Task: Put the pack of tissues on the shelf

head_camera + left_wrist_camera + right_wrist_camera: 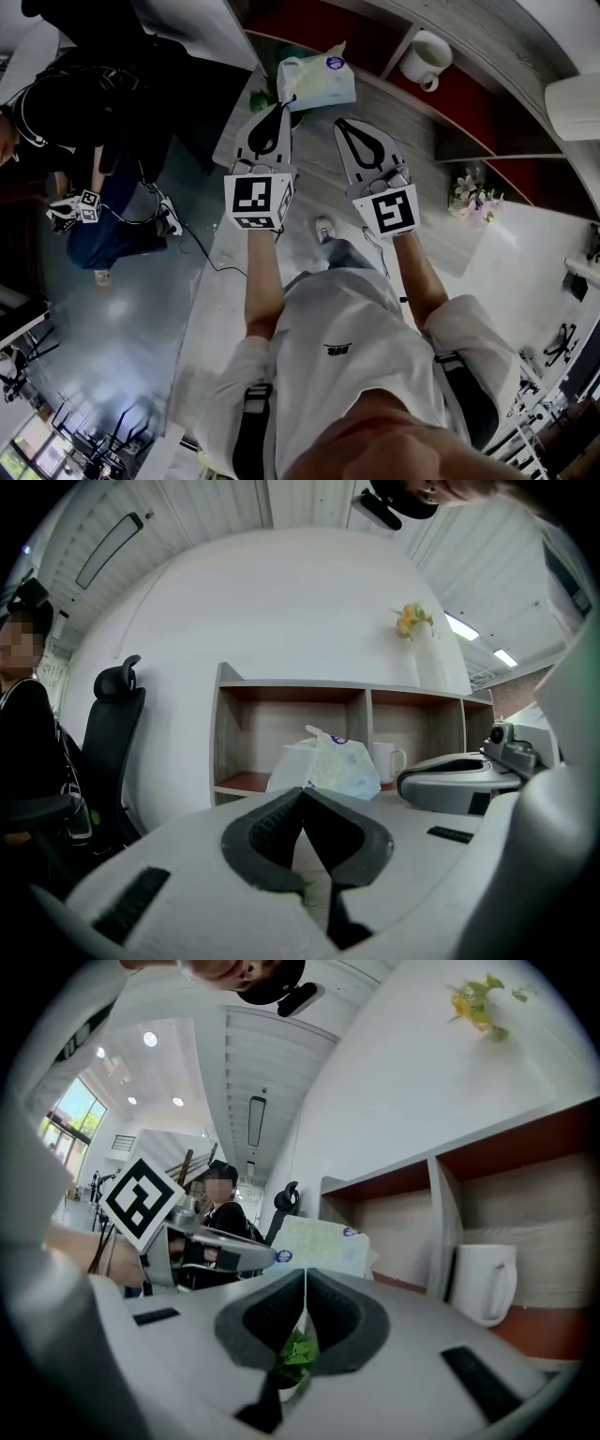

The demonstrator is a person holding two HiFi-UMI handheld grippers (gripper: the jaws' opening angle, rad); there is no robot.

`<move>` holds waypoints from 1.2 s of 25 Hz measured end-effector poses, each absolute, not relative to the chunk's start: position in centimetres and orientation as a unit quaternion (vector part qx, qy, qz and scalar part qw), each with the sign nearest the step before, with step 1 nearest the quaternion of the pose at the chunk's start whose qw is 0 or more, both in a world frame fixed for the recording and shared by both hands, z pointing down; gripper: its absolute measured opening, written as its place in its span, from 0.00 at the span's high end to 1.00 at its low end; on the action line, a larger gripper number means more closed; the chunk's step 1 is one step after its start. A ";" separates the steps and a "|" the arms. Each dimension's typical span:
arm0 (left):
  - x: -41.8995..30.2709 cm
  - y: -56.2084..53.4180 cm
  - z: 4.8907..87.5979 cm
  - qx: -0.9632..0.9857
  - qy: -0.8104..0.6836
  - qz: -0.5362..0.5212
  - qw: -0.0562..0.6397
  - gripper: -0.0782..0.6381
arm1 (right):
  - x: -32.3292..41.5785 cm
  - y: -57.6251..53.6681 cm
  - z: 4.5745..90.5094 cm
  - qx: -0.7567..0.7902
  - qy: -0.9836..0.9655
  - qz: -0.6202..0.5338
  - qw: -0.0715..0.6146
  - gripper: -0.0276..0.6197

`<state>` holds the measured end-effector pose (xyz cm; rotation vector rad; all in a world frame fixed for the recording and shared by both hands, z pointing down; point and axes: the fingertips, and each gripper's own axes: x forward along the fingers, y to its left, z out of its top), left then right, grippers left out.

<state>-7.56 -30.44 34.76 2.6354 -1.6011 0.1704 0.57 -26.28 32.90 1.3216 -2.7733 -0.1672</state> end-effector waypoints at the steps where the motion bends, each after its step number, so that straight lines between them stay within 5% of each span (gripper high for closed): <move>1: -7.5 -30.7 34.5 0.854 -0.517 0.053 0.025 0.85 | 0.6 -26.5 32.7 0.431 -0.900 -0.055 0.031 0.92; 30: -5.7 -39.0 34.0 0.861 -0.508 0.037 0.003 0.85 | 2.1 -33.3 32.7 0.469 -0.882 -0.047 0.030 0.92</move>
